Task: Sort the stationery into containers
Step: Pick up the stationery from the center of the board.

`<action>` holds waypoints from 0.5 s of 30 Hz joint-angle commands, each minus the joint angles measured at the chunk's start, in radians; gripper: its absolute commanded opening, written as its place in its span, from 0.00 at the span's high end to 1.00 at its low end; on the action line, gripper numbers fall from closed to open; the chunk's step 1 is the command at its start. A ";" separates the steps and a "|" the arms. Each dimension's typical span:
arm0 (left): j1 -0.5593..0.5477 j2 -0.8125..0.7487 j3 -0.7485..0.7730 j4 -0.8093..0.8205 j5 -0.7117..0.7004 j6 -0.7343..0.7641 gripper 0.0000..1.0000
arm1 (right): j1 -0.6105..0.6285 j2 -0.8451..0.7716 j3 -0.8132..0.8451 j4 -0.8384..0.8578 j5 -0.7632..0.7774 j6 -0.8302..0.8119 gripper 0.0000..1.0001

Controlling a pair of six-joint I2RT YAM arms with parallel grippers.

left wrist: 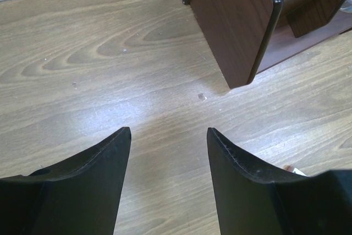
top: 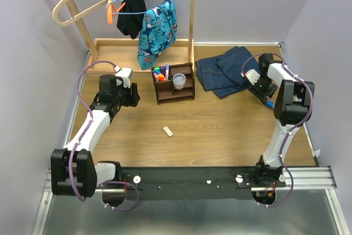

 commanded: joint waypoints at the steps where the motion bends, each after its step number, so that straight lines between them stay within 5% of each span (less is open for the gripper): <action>1: 0.010 -0.002 -0.013 0.027 0.020 -0.011 0.33 | -0.007 0.047 0.048 -0.070 0.032 -0.040 0.43; 15: 0.016 -0.019 -0.044 0.045 0.020 -0.018 0.33 | -0.007 0.108 0.142 -0.225 0.046 -0.045 0.45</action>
